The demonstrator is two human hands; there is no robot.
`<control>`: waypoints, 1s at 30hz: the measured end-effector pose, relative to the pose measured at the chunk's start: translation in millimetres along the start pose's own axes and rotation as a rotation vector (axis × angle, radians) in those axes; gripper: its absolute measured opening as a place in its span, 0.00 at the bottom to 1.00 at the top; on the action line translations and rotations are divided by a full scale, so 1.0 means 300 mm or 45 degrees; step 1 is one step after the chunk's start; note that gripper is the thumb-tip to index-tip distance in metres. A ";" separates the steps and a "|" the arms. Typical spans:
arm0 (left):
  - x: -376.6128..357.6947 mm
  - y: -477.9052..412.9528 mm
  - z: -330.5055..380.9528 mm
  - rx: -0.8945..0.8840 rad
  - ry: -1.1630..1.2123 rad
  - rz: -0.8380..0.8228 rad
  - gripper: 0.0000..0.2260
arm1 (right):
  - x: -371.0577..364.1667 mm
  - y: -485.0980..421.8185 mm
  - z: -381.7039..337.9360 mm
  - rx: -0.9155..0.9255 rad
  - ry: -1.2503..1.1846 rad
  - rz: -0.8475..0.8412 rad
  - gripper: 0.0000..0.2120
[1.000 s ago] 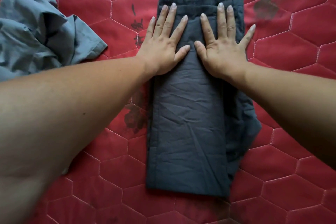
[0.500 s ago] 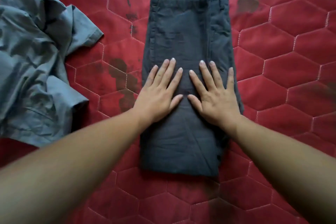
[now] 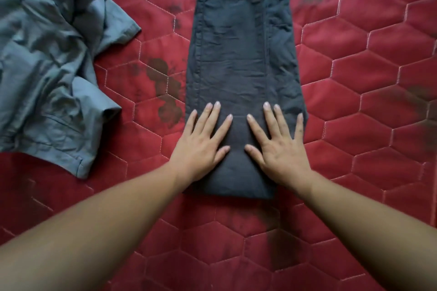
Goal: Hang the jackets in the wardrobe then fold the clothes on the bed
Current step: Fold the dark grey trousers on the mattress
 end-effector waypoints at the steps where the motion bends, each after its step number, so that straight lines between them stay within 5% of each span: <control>1: -0.029 0.056 0.028 0.006 -0.006 -0.001 0.33 | -0.028 0.055 -0.008 0.020 -0.006 -0.001 0.35; 12: -0.068 0.145 0.070 0.023 -0.052 -0.105 0.34 | -0.070 0.158 -0.049 -0.154 0.001 -0.122 0.37; 17: -0.070 0.185 0.070 0.012 -0.049 -0.169 0.35 | -0.080 0.200 -0.108 0.016 0.070 -0.253 0.39; 30: -0.103 0.287 0.116 0.060 -0.046 -0.242 0.37 | -0.104 0.284 -0.119 0.029 0.152 -0.381 0.46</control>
Point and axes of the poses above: each hand's wrist, its own y-axis away from the middle knuckle, its own x-axis out of the back of the hand, z = x × y, the point moved 6 cm from there along -y, towards the middle knuckle, and after that the axes turned 12 degrees about -y, right-handed, at the moved point
